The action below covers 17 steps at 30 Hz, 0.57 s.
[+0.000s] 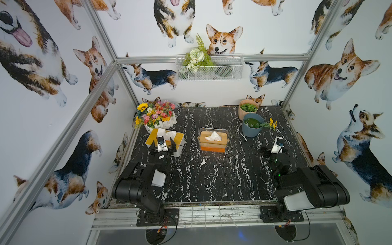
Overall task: Put the tissue paper into the tissue box
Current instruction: Reset both arms
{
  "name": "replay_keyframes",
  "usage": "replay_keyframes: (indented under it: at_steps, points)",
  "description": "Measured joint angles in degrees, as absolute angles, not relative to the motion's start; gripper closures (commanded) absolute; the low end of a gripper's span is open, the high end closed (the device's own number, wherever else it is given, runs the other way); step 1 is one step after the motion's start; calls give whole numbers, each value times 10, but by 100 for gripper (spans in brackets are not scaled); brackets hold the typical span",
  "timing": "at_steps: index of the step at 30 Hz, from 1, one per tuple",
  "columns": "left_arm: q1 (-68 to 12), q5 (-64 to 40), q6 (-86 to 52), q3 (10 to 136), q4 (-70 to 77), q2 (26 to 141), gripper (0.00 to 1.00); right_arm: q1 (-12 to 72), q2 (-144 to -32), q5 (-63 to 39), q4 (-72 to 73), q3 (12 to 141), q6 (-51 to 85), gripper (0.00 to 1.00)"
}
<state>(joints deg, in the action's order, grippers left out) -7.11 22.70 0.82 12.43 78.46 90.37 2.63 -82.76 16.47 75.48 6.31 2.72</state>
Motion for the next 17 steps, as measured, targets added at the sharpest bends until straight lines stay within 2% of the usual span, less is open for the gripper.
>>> replay_keyframes:
  at_steps: [17]
  points:
    - [-59, 203, -7, 136, 757, 901, 0, 26, -828, 165, 754, 63, 29, 0]
